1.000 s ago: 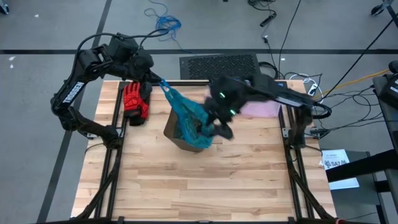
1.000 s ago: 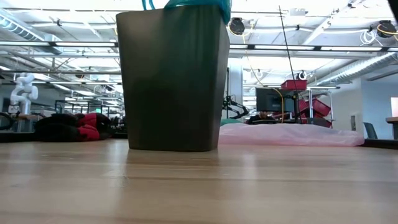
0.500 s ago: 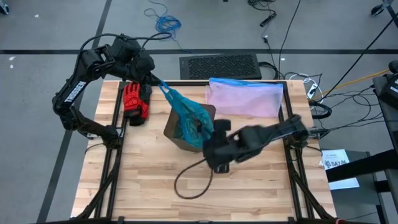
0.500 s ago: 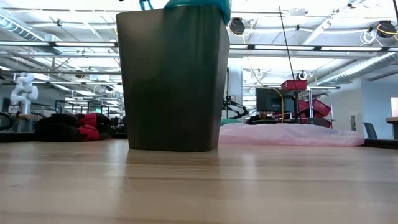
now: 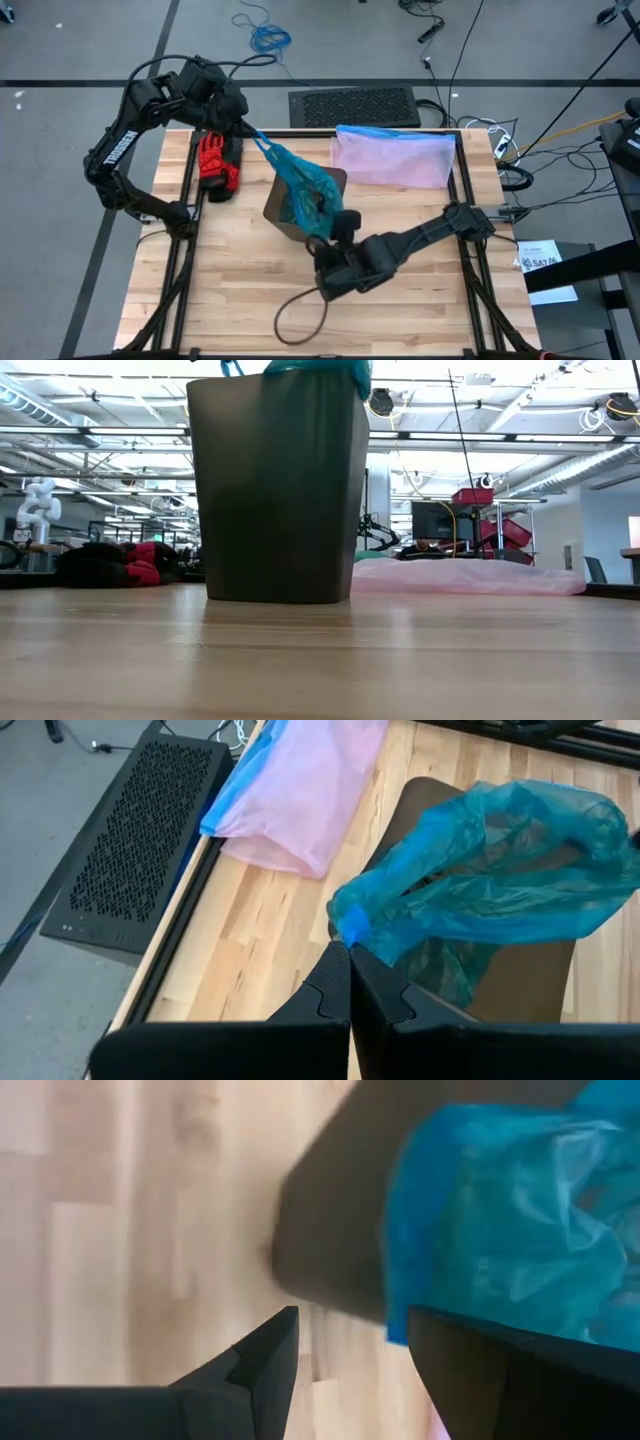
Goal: Place trash/remove bag and relplace
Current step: Remove the blue trash bag from the black trash bin
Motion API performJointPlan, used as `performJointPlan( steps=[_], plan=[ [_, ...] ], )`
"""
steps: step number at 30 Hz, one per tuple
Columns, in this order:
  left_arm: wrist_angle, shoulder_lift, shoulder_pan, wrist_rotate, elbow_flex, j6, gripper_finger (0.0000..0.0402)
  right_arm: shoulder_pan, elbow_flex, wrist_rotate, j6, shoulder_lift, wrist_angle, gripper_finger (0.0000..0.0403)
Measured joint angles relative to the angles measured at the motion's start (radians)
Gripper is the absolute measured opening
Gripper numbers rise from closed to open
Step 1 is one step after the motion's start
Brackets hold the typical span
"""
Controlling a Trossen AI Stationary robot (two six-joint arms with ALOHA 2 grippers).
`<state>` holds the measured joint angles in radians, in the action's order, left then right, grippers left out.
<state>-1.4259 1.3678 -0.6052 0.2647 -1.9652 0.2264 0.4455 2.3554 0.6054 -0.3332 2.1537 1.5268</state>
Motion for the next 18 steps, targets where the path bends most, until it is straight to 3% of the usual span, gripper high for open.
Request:
performJointPlan(
  steps=[9, 12, 16, 18],
  plan=[
    [-0.014, 0.0, 0.0, 0.0, 0.0, 0.0, 0.0, -0.06, 0.001, 0.074, -0.088, 0.004, 0.045, 0.0166],
    [-0.023, 0.0, 0.0, 0.0, 0.0, 0.0, 0.0, -0.069, 0.001, 0.073, -0.089, 0.004, 0.041, 0.0125],
    [-0.024, 0.0, 0.0, 0.0, 0.0, 0.0, 0.0, -0.066, 0.001, 0.058, -0.072, 0.001, 0.043, 0.0021],
    [-0.024, 0.0, 0.0, 0.0, 0.0, 0.0, 0.0, -0.063, 0.001, 0.04, -0.062, -0.004, 0.043, 0.0011]
  ],
)
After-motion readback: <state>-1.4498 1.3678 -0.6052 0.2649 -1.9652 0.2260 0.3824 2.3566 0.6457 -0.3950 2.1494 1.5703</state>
